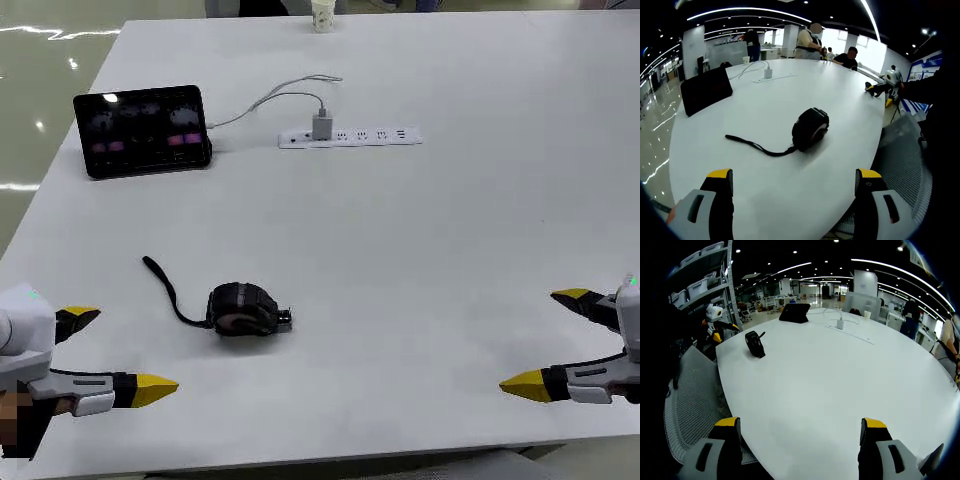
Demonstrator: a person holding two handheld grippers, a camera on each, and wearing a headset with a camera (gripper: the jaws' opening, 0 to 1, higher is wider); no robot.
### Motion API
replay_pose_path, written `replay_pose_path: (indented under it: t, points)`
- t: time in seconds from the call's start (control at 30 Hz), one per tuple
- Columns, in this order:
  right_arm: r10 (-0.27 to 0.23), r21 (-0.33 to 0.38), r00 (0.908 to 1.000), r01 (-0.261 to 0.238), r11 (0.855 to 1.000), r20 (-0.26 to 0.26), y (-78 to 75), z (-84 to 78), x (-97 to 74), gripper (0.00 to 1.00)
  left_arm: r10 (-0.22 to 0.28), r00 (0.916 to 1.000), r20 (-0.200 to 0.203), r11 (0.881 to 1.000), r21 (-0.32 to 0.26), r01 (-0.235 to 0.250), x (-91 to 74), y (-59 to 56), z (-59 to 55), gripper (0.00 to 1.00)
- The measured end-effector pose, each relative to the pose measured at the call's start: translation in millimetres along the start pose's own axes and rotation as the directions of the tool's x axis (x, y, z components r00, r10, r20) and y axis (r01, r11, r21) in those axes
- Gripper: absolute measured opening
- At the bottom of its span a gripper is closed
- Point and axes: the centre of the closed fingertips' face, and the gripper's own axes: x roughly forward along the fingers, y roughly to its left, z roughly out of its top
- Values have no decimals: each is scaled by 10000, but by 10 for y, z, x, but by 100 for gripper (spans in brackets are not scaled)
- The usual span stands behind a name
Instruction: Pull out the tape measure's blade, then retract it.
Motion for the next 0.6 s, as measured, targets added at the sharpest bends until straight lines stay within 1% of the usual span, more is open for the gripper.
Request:
replay_pose_path:
  t: [0.07, 0.13, 0.27, 0.6]
  points:
    - [23, -68, 10000, -23, 10000, -52, 6, -9, 2, 99, -43, 10000, -22, 10000, -54, 43, -5, -6, -2, 99]
    - [49, -110, 10000, -50, 9999, -81, 10, -10, 5, 99, 23, 10000, -22, 10000, 54, -23, -9, -6, -1, 99]
    - [61, -101, 10000, -62, 9999, -66, 0, -1, 11, 99, -42, 10000, -32, 10000, 69, 42, -14, -31, -5, 99]
    - [103, -183, 9998, -107, 9998, -197, -13, -37, 2, 99, 56, 10000, 10, 10000, 30, -56, -40, 12, -2, 99]
